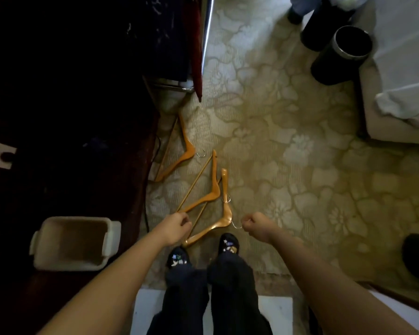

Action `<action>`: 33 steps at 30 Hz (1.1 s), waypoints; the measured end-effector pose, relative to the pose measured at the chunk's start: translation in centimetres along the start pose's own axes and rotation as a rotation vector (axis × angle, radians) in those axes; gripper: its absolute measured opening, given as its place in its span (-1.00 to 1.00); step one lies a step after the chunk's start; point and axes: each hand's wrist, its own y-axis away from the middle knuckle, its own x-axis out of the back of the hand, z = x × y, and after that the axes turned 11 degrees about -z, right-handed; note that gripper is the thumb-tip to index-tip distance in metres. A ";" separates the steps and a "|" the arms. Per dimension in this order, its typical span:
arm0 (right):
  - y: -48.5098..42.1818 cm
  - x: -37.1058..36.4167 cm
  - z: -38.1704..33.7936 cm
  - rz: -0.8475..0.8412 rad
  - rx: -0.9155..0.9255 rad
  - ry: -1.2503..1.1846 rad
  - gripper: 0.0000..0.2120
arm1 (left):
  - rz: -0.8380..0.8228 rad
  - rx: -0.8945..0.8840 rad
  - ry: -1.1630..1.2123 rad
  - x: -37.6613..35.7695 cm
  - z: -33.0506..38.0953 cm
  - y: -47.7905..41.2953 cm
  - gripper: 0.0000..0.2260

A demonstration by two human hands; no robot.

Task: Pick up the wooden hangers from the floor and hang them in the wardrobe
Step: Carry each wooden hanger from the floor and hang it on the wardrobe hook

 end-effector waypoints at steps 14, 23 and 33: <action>-38.7 1.9 6.4 0.017 -0.020 0.059 -0.75 | 0.031 0.044 -0.186 1.5 -10.8 -36.1 -0.64; -50.5 2.4 8.3 0.023 0.006 0.087 -0.65 | -0.012 0.124 -0.339 0.1 -16.2 -48.2 -0.41; -53.9 2.9 7.1 -0.107 -0.091 0.017 -0.66 | -0.049 0.171 -0.383 0.4 -18.2 -51.4 -0.35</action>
